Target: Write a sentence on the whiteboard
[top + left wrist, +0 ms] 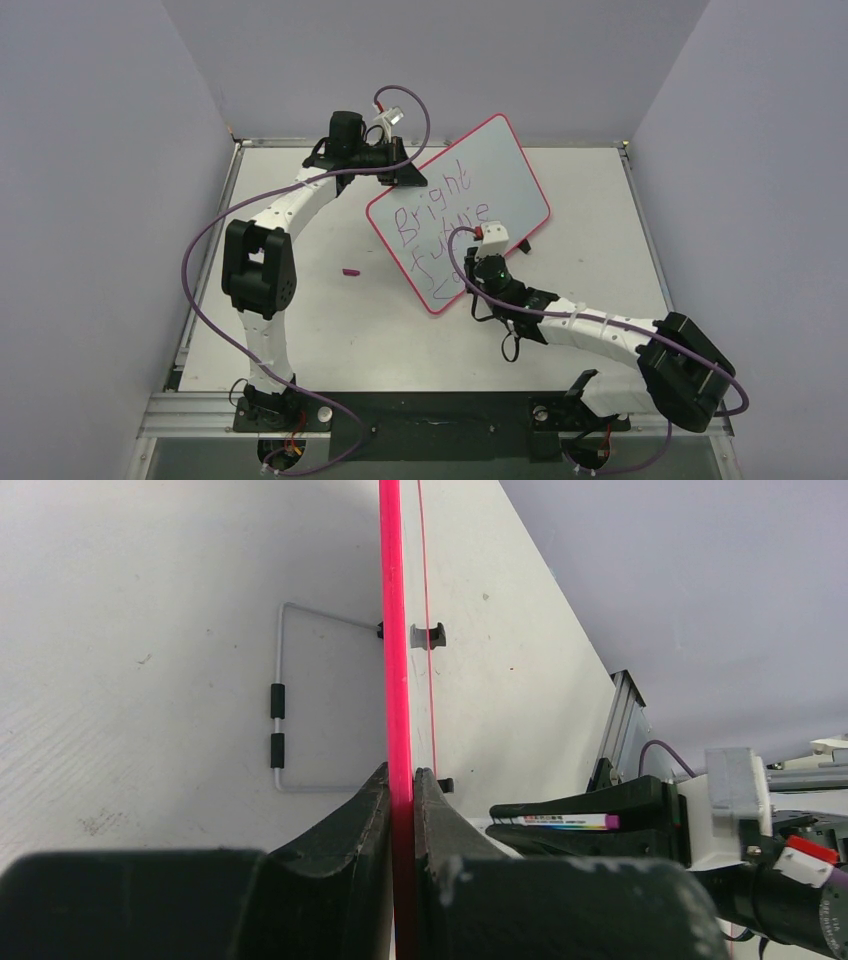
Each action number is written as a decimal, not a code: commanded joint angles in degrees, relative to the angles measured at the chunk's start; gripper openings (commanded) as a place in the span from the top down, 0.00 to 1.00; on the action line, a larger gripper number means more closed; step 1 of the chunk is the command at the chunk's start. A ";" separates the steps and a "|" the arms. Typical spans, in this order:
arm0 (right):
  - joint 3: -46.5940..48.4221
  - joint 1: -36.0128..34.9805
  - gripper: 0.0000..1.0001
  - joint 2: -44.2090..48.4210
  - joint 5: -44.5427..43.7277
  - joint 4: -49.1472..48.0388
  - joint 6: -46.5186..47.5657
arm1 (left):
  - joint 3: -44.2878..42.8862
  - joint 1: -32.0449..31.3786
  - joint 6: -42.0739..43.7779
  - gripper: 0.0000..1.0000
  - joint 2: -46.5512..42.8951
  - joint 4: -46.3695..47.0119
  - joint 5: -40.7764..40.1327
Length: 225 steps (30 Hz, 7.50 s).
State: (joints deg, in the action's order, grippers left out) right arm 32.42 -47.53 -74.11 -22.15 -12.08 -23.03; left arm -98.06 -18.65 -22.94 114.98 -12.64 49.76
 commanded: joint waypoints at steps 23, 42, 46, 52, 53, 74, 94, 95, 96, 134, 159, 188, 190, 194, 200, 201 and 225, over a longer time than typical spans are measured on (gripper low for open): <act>9.48 5.69 1.00 -5.98 2.57 -4.58 0.59 | -0.55 -0.33 2.20 1.00 -4.09 5.27 2.25; 0.73 5.52 1.00 -2.47 2.41 -5.81 -3.12 | -0.64 -0.24 2.21 1.00 -4.15 5.22 2.26; -0.93 5.51 1.00 -1.43 1.97 -5.56 -3.86 | -0.55 -0.32 2.20 1.00 -4.23 5.20 2.23; 0.46 5.86 1.00 -0.60 -1.30 -3.68 -2.05 | -0.55 -0.37 2.04 1.00 -4.19 5.35 2.19; 0.98 6.24 1.00 -0.78 -1.99 -3.49 -1.60 | -0.60 -0.34 2.08 1.00 -4.21 5.35 2.19; 10.23 7.88 1.00 -3.02 -1.94 -1.97 1.03 | -0.47 -0.42 1.86 1.00 -4.17 5.71 2.29; 7.32 9.28 1.00 -6.82 2.82 -4.63 -2.32 | -0.66 -0.39 1.89 1.00 -3.86 5.74 2.34; 6.76 9.29 1.00 -6.64 2.95 -4.87 -2.84 | -0.65 -0.36 1.86 1.00 -3.88 5.71 2.34; 6.46 9.29 1.00 -6.56 3.09 -4.97 -3.00 | -0.64 -0.34 1.85 1.00 -3.88 5.66 2.30; 6.31 11.78 1.00 -6.27 2.31 -4.86 -3.26 | -0.54 -0.31 1.84 1.00 -3.95 5.79 2.28; 7.91 19.46 1.00 -4.53 6.45 -5.79 -4.03 | -0.60 -0.24 1.77 1.00 -3.85 5.80 2.49; 7.94 18.19 1.00 -8.99 13.20 -7.50 -7.32 | -0.55 -0.17 1.67 1.00 -3.71 5.84 2.51; 7.40 17.87 1.00 -8.79 13.11 -7.54 -7.51 | -0.55 -0.16 1.75 1.00 -3.82 5.91 2.49; 6.18 17.43 1.00 -8.26 12.91 -7.52 -7.79 | -0.55 -0.15 1.70 1.00 -3.80 5.80 2.53; 3.89 17.25 1.00 -7.05 12.66 -7.28 -8.35 | -0.51 -0.16 1.67 1.00 -3.96 5.83 2.46; 3.66 17.27 1.00 -6.81 12.61 -7.18 -8.46 | -0.49 -0.15 1.67 1.00 -3.97 5.81 2.50; 5.95 20.30 1.00 -8.84 9.40 -4.52 -6.94 | -0.38 -0.18 1.86 1.00 -4.08 5.71 2.45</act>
State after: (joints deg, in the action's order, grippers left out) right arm 36.45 -27.38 -81.19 -12.64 -17.89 -30.50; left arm -97.73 -18.28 -23.53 114.98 -12.64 49.52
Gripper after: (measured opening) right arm 0.108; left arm 0.057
